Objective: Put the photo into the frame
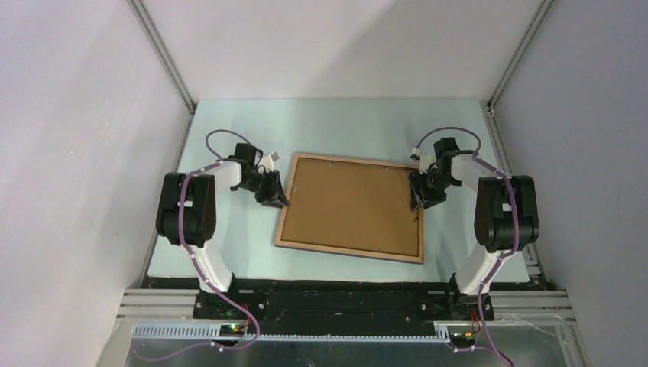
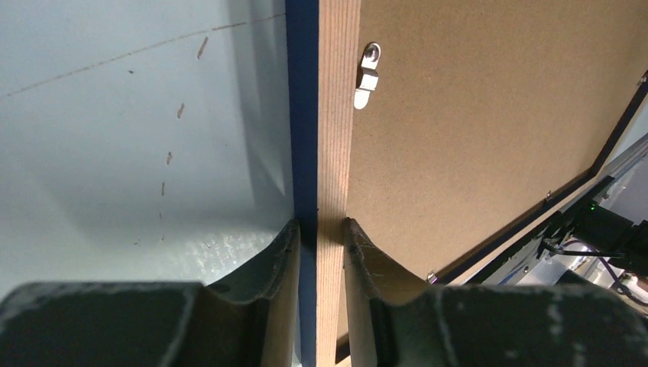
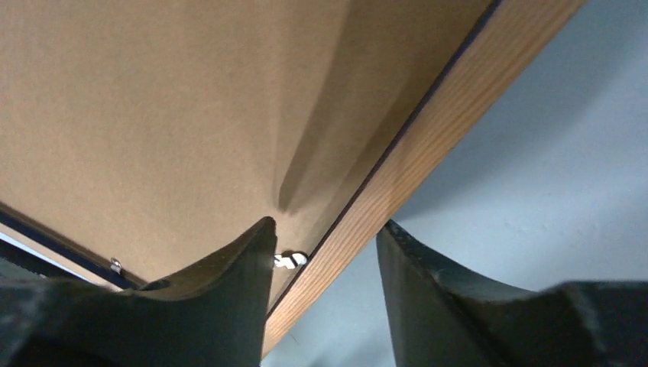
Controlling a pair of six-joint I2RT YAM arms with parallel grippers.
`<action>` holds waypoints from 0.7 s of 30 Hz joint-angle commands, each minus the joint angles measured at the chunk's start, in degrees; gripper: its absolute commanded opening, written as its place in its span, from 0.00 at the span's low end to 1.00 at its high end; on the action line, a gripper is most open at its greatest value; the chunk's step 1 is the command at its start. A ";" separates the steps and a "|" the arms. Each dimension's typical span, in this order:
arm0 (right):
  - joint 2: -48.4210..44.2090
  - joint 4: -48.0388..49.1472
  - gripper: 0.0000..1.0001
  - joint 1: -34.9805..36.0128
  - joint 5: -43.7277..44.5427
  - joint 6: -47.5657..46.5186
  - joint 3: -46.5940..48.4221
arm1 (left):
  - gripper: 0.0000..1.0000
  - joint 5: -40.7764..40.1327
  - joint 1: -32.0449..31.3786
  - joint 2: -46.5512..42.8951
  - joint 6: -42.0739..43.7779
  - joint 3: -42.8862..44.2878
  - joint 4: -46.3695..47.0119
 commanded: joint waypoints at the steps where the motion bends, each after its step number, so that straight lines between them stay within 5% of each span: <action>1: 2.55 0.14 0.49 -1.46 -3.17 0.15 3.62 | 0.32 2.09 -0.88 1.01 2.81 -2.63 -5.58; 11: 5.66 -0.51 0.16 -2.72 -3.92 -2.82 5.82 | 0.52 -2.52 -1.08 -4.40 5.63 -0.82 -7.11; 21: 5.19 -1.41 0.08 -3.17 -6.51 -2.55 5.86 | 0.55 -12.33 -4.23 -3.11 5.41 4.97 -7.04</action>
